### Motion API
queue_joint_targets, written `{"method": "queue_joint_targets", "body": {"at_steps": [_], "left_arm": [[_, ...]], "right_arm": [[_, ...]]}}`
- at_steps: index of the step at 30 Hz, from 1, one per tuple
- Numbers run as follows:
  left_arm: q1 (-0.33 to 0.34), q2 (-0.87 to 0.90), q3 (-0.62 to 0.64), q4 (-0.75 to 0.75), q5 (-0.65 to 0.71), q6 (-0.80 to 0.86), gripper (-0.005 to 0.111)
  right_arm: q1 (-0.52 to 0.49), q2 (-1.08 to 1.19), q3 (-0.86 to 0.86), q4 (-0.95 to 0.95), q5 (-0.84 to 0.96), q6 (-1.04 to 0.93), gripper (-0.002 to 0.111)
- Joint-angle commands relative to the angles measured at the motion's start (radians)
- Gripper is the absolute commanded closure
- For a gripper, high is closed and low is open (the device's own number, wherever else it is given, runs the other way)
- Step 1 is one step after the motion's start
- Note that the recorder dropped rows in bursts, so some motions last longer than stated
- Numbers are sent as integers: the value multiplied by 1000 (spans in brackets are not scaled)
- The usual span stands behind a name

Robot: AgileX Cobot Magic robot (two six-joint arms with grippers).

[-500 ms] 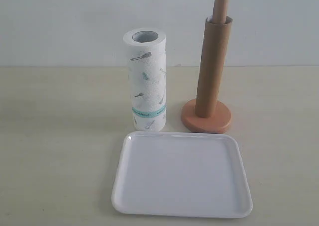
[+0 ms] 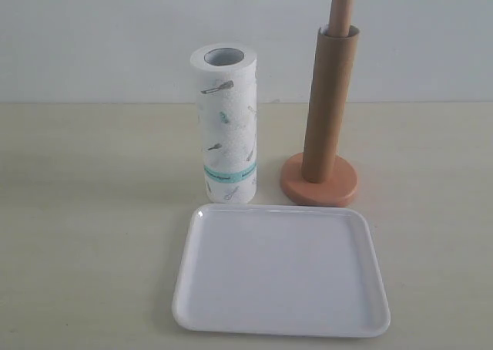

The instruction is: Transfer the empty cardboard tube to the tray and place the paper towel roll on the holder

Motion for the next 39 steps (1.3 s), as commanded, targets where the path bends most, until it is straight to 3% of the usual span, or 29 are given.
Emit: {"method": "queue_joint_targets", "body": {"at_steps": [1,17,26,34,39], "left_arm": [[3,-3,3,2,1,3,101],[3,-3,3,2,1,3,101],[3,-3,3,2,1,3,101],[3,-3,3,2,1,3,101],[3,-3,3,2,1,3,101]], "right_arm": [[-3,-4,0,-2,-13,1,107],[-3,-4,0,-14,-22,-6,107],[-3,-4,0,-14,-169,-20,107],[-3,-4,0,-14,-526,-6,107],[-3,19,-59,-12,-545,6,107]]}}
